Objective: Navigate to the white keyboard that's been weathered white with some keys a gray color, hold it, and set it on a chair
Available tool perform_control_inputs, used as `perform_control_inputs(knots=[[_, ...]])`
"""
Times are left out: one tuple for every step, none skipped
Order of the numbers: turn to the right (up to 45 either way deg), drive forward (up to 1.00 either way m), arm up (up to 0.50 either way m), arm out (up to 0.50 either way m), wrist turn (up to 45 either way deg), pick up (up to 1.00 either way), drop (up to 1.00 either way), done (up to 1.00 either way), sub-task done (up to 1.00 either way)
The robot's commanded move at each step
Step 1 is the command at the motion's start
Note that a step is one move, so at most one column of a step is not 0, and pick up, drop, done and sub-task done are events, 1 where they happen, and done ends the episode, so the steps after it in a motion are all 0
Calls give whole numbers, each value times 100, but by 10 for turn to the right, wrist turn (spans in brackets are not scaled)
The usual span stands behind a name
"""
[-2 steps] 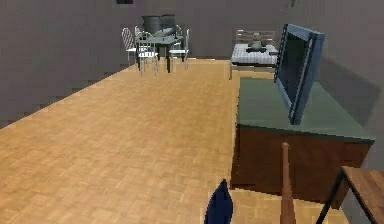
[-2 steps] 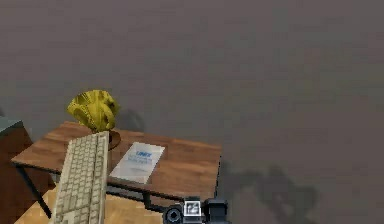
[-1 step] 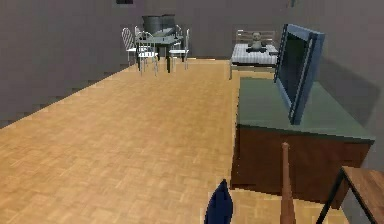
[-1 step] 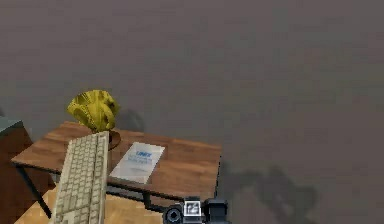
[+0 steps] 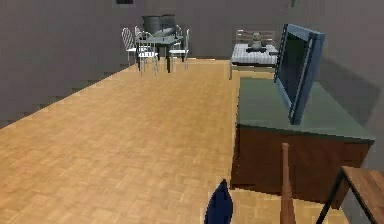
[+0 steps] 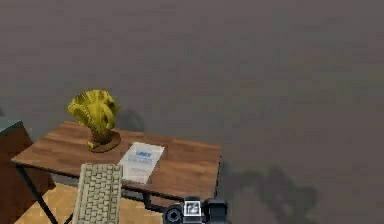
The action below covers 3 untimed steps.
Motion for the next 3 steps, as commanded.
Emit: perform_control_inputs(knots=[[0,0,10,0,0,0,0,0,0],[0,0,0,-8,0,0,0,0,0],[0,0,0,0,0,0,0,100,0]])
